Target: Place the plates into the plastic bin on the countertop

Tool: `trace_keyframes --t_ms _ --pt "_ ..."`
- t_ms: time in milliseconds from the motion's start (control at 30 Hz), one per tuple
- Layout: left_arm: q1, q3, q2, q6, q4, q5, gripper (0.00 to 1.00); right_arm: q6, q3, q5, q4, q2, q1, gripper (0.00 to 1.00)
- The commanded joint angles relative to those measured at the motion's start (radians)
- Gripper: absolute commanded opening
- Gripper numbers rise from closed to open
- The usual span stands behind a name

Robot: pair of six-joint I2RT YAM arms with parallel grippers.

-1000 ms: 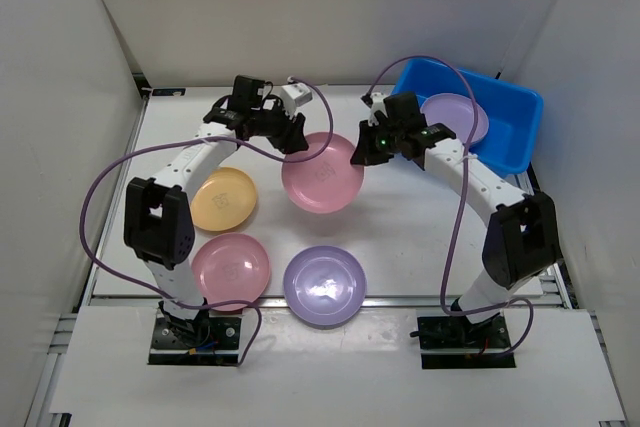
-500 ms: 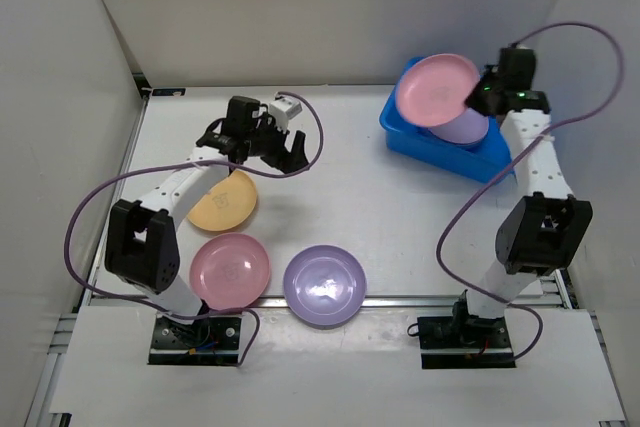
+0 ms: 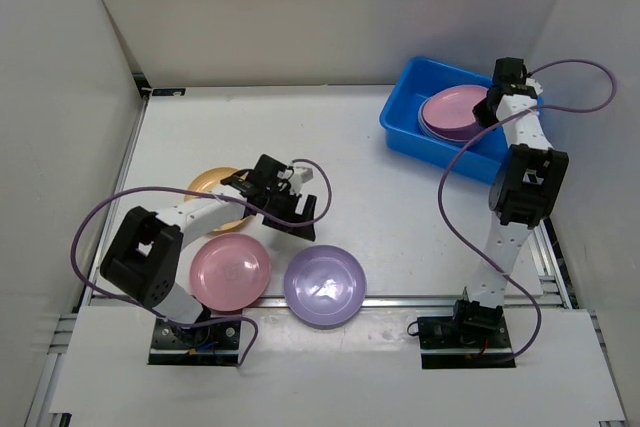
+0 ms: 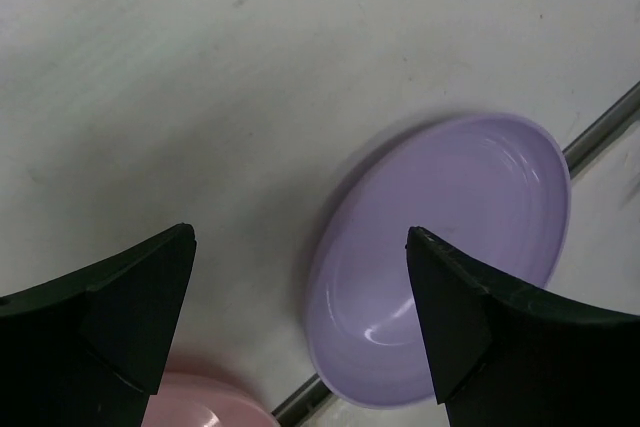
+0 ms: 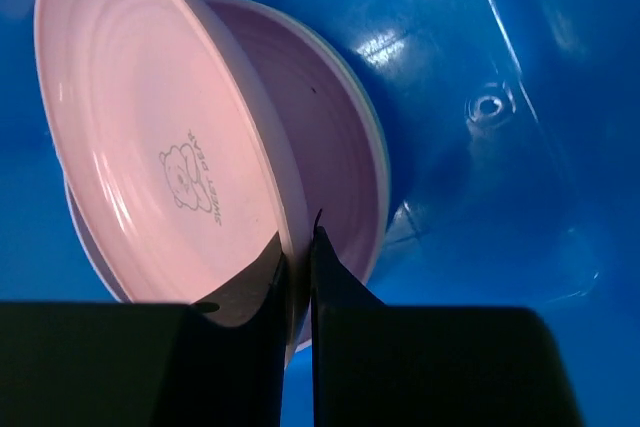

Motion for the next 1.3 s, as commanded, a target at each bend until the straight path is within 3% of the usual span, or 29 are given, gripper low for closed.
trace_keyframes --t_ms 0,100,133,200,267,333,400,600,667,700,733,767,1000,1267 --pt "-0.049 -0.005 -0.028 -0.036 -0.010 -0.003 0.96 0.101 0.082 0.128 0.023 0.002 0.016 0.12" --pt "-0.075 -0.016 -0.022 -0.039 -0.010 0.003 0.96 0.095 0.076 0.129 0.029 0.008 0.016 0.33" --pt "-0.092 -0.025 -0.022 -0.039 -0.010 0.000 0.95 0.095 0.073 0.119 0.029 0.007 0.016 0.48" --pt "-0.103 -0.029 -0.012 -0.038 -0.023 -0.003 0.95 0.071 0.068 0.116 0.029 -0.010 0.018 0.70" --pt "-0.115 -0.036 0.003 -0.038 -0.044 -0.027 0.93 0.022 0.058 0.112 0.023 -0.044 0.022 0.78" --pt "-0.119 -0.045 0.009 -0.036 -0.047 -0.034 0.90 -0.021 0.048 0.104 0.029 -0.075 0.033 0.94" --pt "-0.128 -0.049 0.021 -0.033 -0.050 -0.040 0.85 -0.076 0.004 0.099 0.038 -0.145 0.044 0.99" --pt "-0.158 -0.072 0.049 -0.041 -0.050 -0.021 0.66 -0.181 -0.231 0.012 0.105 -0.397 0.096 0.99" --pt "-0.177 -0.080 0.055 -0.044 -0.041 -0.027 0.52 -0.181 -0.336 -0.009 0.112 -0.476 0.110 0.99" --pt "-0.189 -0.076 0.058 -0.047 -0.041 -0.055 0.34 -0.187 -0.372 -0.019 0.115 -0.501 0.114 0.99" --pt "-0.192 -0.071 0.070 -0.053 -0.041 -0.061 0.25 -0.191 -0.431 -0.037 0.115 -0.526 0.114 0.99" --pt "-0.194 -0.054 0.077 -0.059 -0.041 -0.070 0.10 -0.217 -0.464 -0.109 0.121 -0.568 0.117 0.99" --pt "-0.192 0.134 0.055 -0.016 -0.047 -0.261 0.10 -0.426 -0.696 -0.598 0.121 -0.671 0.204 0.99" --pt "-0.178 0.349 0.110 0.074 -0.041 -0.353 0.10 -0.592 -0.879 -0.824 0.151 -0.832 0.315 0.99"
